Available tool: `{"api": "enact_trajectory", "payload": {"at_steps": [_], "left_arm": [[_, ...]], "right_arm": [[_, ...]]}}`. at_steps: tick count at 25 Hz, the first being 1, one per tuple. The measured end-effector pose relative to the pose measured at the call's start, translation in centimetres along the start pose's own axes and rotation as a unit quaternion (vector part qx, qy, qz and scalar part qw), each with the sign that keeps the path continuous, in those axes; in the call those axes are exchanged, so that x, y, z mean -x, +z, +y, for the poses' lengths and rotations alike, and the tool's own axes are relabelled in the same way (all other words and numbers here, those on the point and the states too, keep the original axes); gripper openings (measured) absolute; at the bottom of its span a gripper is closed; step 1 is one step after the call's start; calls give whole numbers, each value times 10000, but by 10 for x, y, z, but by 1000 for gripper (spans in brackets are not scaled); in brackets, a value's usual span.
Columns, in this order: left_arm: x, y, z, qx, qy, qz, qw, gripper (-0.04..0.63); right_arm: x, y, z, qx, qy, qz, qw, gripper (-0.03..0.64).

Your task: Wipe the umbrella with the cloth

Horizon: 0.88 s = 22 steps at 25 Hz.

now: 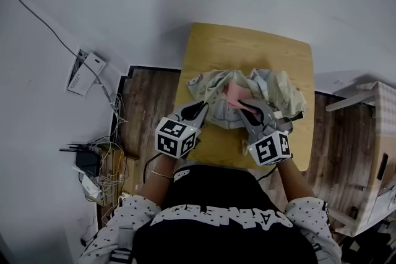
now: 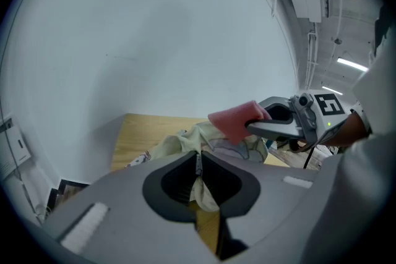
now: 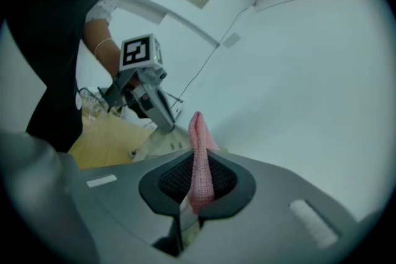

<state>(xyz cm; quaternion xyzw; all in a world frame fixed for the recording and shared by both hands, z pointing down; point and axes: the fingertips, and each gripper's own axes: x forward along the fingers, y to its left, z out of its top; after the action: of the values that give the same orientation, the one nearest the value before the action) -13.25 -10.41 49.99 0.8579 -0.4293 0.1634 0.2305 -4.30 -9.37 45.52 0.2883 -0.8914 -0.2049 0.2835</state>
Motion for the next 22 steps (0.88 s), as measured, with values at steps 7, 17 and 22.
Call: {"api": "enact_trajectory", "payload": {"at_steps": [7, 17, 22], "left_arm": [[0, 0, 2, 29, 41, 9, 10000, 21], [-2, -1, 5, 3, 98, 25, 9999, 21], [-1, -4, 9, 30, 136, -14, 9999, 23]], "right_arm": [[-9, -17, 27, 970, 541, 541, 9923, 32], [-2, -32, 34, 665, 629, 642, 9937, 32], [7, -40, 52, 355, 852, 688, 9933, 32]]}}
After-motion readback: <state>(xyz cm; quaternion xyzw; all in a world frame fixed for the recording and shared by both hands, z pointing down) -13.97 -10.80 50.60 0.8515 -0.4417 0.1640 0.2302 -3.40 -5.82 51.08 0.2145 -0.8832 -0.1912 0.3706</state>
